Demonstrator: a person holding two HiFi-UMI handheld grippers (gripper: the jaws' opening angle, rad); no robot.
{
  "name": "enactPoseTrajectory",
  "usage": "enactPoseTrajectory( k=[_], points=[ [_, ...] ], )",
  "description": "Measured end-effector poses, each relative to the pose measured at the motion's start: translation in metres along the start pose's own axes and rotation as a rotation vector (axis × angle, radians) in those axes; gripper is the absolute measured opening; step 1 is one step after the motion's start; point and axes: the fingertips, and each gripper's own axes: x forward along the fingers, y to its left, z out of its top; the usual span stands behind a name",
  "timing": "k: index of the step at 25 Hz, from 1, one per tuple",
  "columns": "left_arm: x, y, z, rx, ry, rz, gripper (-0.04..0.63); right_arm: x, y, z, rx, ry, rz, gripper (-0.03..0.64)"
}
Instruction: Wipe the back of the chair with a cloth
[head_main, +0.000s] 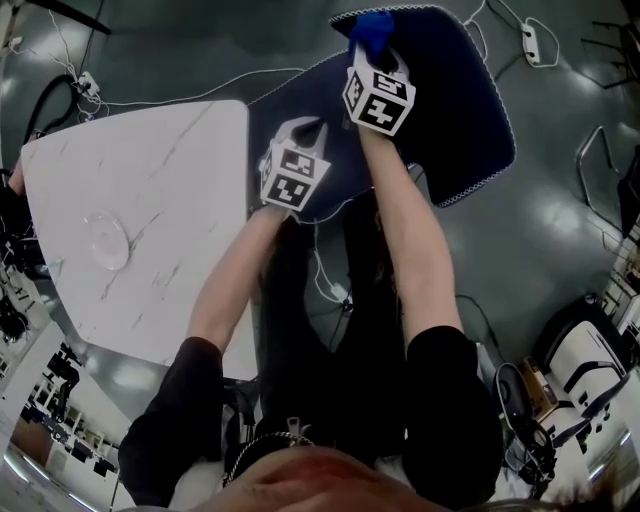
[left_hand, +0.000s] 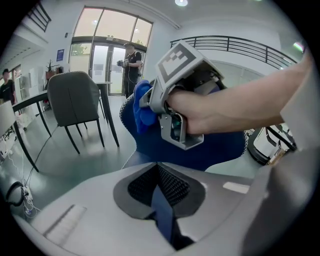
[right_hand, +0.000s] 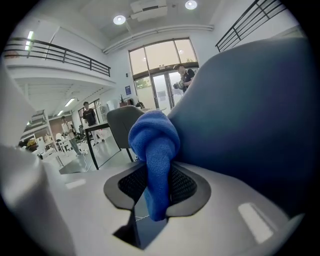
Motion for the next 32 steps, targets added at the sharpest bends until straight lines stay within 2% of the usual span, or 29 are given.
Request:
enactPoseTrajectory(
  k=[3, 10, 19, 32],
  points=[
    [0.006, 0.000, -0.003, 0.001, -0.004, 0.001, 0.009, -0.003, -0.006, -0.006, 0.031, 0.007, -0.008, 0.114],
    [0.009, 0.000, -0.004, 0.013, 0.003, 0.007, 0.009, -0.013, -0.017, -0.016, 0.028, 0.009, -0.036, 0.114],
    [0.012, -0.003, -0.001, 0.011, 0.026, 0.004, 0.009, -0.041, -0.044, -0.034, 0.055, 0.011, -0.113, 0.114],
    [0.019, -0.009, 0.002, 0.037, 0.026, -0.012, 0.009, -0.102, -0.092, -0.073, 0.079, 0.025, -0.303, 0.114]
  ],
)
